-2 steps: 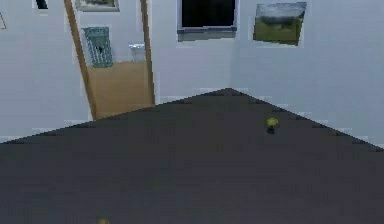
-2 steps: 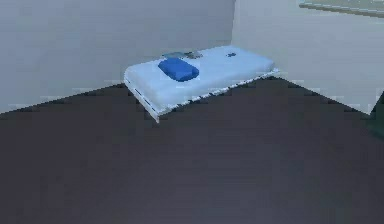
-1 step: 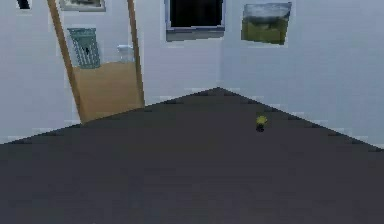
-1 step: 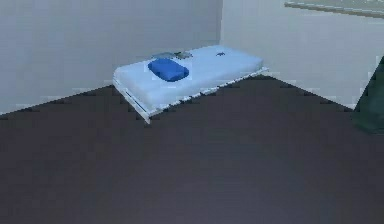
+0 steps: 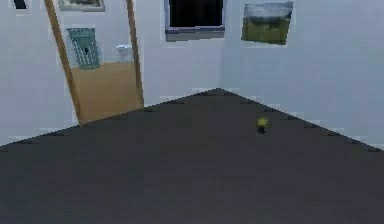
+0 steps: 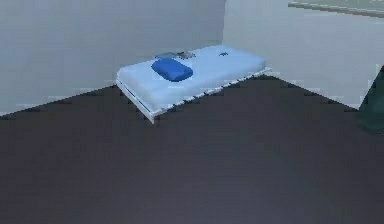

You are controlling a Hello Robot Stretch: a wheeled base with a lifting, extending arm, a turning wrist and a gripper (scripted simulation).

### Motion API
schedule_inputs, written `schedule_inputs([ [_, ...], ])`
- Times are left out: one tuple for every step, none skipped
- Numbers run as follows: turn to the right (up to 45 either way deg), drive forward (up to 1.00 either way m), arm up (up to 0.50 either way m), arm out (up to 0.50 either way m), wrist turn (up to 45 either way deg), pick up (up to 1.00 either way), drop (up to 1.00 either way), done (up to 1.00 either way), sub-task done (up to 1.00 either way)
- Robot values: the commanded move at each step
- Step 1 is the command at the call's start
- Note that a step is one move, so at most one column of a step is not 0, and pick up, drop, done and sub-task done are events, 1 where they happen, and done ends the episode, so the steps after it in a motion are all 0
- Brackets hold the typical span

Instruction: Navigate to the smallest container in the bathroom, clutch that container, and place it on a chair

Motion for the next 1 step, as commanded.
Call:
schedule_inputs([
  [-12.0, 0.0, 0.0, 0.0, 0.0, 0.0, 0.0, 0.0, 0.0],
])
